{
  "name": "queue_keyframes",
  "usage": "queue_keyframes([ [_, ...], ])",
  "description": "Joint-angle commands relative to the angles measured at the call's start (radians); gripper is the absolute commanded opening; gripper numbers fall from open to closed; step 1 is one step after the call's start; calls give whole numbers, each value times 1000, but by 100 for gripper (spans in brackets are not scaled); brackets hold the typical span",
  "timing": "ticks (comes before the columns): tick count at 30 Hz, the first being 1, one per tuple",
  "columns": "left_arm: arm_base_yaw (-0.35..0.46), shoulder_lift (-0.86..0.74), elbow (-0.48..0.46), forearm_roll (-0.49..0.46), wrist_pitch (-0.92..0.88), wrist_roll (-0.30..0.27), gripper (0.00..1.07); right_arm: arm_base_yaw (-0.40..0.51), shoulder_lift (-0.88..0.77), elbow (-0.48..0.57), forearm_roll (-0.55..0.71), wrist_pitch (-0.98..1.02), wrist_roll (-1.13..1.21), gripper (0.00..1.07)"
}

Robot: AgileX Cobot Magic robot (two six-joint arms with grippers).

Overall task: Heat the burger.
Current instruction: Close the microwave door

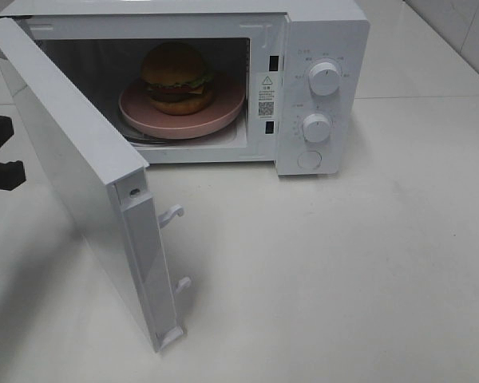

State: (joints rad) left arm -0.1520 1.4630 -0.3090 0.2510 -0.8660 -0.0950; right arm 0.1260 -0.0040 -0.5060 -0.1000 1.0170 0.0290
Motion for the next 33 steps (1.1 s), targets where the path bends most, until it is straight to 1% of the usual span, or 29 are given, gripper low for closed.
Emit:
queue_keyframes([
  [1,-22,27,-28,0,-25,-3,0,-8,-27,3,-1,-11,0,73],
  [7,-51,91,-59,-6,-74,-7,0,-8,-27,3,-3,-11,3,73],
  [17,-113,148,-102,-31,-75,-6,0,-8,-27,3,-4,-11,6,73],
  [21,-148,183,-141,-49,-75,-6,0,-8,-27,3,-4,-11,6,73],
  [27,-172,210,-180,-71,-71,-6,0,-8,-27,3,-4,-11,6,73],
  [28,-187,221,-198,-89,-68,-6,0,-8,-27,3,-4,-11,6,73],
  [33,-227,257,-235,-117,-67,-5,0,-8,-26,3,-4,-11,7,73],
])
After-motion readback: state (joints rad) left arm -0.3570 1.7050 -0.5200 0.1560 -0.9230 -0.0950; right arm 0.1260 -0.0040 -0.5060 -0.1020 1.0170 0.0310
